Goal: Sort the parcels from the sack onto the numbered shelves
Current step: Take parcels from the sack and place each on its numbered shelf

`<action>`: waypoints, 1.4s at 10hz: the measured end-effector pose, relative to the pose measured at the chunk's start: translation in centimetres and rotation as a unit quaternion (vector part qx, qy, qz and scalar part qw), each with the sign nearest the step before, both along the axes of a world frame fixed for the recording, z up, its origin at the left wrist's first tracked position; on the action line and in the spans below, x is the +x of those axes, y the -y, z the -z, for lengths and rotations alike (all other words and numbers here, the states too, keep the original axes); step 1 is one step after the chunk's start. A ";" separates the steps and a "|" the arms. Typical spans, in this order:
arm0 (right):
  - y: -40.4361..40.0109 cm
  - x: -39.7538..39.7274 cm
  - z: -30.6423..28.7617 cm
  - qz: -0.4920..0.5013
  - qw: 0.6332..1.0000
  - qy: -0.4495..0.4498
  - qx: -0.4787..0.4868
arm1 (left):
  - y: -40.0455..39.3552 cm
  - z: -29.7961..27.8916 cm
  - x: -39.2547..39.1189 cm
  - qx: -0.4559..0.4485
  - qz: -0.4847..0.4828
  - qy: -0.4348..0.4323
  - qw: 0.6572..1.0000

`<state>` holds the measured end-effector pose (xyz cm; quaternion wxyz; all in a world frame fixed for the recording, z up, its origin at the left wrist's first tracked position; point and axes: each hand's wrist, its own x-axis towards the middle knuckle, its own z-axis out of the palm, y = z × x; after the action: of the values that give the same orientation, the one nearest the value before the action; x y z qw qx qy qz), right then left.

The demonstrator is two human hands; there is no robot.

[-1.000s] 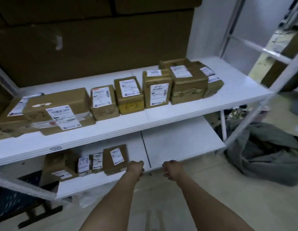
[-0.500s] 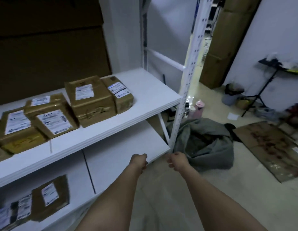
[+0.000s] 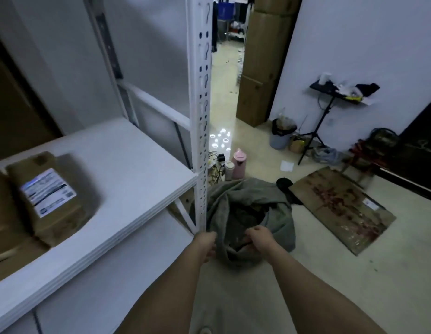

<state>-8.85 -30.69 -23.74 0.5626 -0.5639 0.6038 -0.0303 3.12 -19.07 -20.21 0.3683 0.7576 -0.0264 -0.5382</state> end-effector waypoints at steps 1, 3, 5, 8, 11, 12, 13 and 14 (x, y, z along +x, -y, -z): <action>4.5 0.7 -1.1 0.007 1.000 -0.002 0.000 | 5.1 -0.4 0.9 0.005 0.028 0.002 1.000; 13.3 1.8 0.4 0.017 0.999 0.018 0.029 | 13.8 0.2 2.4 0.027 0.033 0.008 0.999; 23.4 2.8 3.7 -0.079 0.996 -0.012 0.034 | 22.7 2.7 2.4 0.025 -0.009 0.010 1.000; 42.0 3.8 6.1 -0.256 0.960 -0.105 -0.030 | 36.8 6.1 -0.5 0.030 -0.138 -0.082 0.987; 47.1 7.7 12.3 -0.425 0.890 -0.158 -0.039 | 42.3 13.6 2.0 0.063 -0.216 -0.022 0.974; 48.5 9.1 17.9 -0.467 0.863 -0.175 -0.081 | 44.7 19.1 3.3 0.074 -0.195 0.013 0.978; 49.8 10.5 24.8 -0.490 0.843 -0.190 -0.114 | 46.6 26.2 4.4 0.091 -0.143 0.075 0.983; 50.7 11.7 33.1 -0.533 0.809 -0.203 -0.143 | 47.7 34.8 4.9 0.108 -0.091 0.133 0.981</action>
<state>2.86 -81.34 -56.88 0.2685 -0.8645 0.2972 0.3036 8.00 -66.79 -54.98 0.3247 0.8572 0.0520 -0.3964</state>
